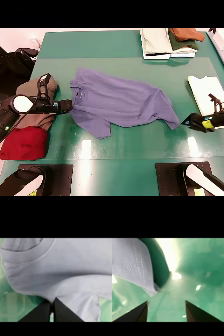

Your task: Fold the shirts.

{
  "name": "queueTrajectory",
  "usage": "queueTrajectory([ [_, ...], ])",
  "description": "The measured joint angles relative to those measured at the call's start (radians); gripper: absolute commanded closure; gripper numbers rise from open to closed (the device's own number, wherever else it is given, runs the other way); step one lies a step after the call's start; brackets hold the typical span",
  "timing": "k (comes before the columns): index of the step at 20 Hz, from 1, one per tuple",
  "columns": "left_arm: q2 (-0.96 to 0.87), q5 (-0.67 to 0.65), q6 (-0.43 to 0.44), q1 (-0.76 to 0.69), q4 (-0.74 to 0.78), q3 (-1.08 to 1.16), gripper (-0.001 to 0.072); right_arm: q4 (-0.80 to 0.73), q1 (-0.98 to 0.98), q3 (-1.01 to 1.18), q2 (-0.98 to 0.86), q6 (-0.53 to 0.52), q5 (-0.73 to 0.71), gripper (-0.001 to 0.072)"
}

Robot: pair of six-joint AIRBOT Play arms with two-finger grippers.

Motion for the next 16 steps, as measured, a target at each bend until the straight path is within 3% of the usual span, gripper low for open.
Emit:
queueTrajectory([
  [7, 0.000, -0.009, 0.006, 0.009, 0.006, 0.011, 0.0682, 0.059, 0.151, -0.093, -0.011, 0.007, -0.116, 0.0249],
  [9, 0.000, -0.010, 0.007, 0.009, 0.006, 0.011, 0.0682, 0.085, 0.204, -0.083, -0.048, 0.017, -0.134, 0.0423],
  [11, 0.000, -0.011, 0.008, 0.010, 0.007, 0.011, 0.0682, 0.090, 0.262, -0.063, -0.086, 0.021, -0.145, 0.0694],
  [16, 0.015, -0.063, 0.021, 0.010, 0.013, 0.095, 0.0682, 0.098, 0.362, 0.057, -0.062, 0.025, -0.133, 0.0692],
])
